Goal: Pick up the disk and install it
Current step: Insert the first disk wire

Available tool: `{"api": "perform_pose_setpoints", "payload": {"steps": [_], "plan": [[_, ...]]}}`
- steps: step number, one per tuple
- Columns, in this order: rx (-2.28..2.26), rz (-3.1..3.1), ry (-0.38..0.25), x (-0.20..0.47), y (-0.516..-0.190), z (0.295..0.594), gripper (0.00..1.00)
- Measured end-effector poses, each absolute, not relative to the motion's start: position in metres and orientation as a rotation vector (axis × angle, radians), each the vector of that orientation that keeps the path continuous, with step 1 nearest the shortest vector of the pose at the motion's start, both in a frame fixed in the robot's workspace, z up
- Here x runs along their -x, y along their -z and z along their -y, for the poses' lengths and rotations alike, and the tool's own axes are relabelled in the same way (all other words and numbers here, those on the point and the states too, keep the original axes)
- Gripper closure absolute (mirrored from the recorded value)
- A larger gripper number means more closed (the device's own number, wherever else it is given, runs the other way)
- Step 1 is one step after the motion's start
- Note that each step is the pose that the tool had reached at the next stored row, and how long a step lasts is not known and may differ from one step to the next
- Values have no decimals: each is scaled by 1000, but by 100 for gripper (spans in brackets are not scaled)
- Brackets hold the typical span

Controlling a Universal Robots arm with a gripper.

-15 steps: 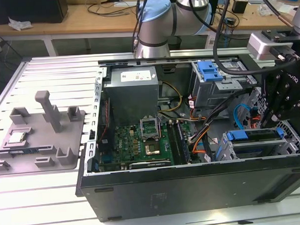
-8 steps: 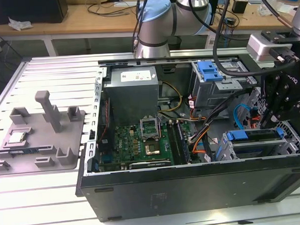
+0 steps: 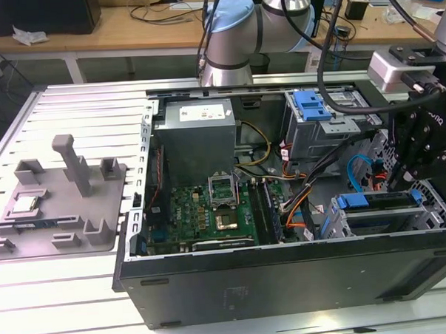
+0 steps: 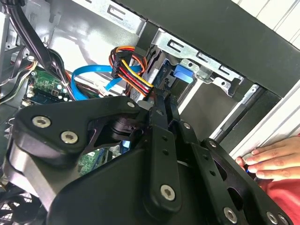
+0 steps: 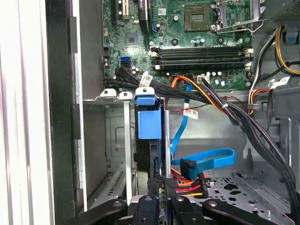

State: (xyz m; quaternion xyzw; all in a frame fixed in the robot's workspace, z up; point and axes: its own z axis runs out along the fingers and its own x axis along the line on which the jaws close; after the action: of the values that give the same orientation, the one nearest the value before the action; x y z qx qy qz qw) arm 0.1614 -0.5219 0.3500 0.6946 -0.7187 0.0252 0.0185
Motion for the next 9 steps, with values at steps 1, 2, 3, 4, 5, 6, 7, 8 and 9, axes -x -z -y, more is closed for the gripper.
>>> {"api": "perform_pose_setpoints", "payload": {"steps": [1,2,3,4,5,6,7,8,9], "plan": [[-2157,2232,-78,-161,-350,522,84],[-2157,2232,-78,-161,-350,522,84],[-2157,2232,-78,-161,-349,522,84],[-2157,2232,-78,-161,-349,522,84],[-2157,2232,-78,-161,-349,522,84],[-2157,2231,-78,-161,-349,522,84],[-2157,2231,-78,-161,-349,522,84],[-2157,2232,-78,-161,-348,522,84],[-2157,2232,-78,-161,-348,522,84]]}}
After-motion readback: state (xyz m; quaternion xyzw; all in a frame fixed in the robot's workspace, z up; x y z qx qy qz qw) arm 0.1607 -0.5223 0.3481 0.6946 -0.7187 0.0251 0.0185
